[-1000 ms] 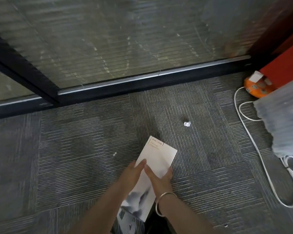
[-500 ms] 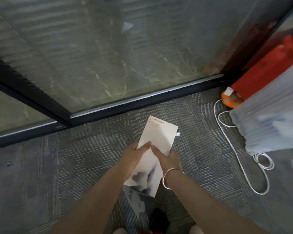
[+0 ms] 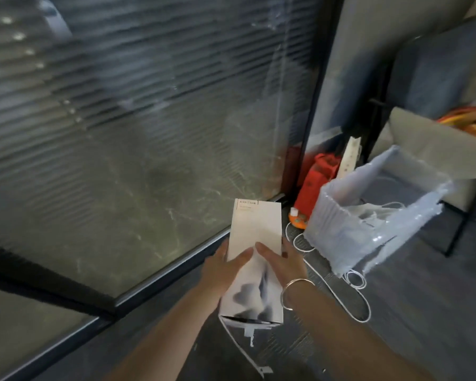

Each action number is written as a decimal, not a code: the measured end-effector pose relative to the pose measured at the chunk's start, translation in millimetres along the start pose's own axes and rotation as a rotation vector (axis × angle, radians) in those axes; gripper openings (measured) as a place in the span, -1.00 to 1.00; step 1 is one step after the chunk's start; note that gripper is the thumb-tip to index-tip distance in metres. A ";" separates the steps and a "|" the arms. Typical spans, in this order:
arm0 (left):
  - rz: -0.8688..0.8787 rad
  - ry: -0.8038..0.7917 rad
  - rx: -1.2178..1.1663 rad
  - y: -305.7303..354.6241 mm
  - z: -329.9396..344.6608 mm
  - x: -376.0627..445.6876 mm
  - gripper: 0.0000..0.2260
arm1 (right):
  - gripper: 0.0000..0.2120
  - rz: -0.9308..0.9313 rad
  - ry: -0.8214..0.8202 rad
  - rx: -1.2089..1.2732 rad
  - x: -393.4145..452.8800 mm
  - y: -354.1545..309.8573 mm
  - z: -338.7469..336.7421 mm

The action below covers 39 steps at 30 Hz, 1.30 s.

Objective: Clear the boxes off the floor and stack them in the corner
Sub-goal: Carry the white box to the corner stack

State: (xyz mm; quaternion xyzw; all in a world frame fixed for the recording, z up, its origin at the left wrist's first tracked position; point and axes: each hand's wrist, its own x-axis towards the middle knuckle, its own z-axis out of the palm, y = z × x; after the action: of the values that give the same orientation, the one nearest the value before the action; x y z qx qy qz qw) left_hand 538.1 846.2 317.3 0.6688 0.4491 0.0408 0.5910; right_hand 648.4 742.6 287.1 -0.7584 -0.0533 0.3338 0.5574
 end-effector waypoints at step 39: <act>0.524 -1.196 0.386 340.6 904.1 -462.5 -0.65 | -0.53 0.106 1.188 0.411 -356.4 58.9 -965.1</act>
State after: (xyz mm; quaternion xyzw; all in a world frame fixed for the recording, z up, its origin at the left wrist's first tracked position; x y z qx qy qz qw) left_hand 981.2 -100.9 549.8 0.7565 -0.1327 -0.2752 0.5782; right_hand 902.1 -222.3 544.9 -0.6933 0.3684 -0.1138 0.6089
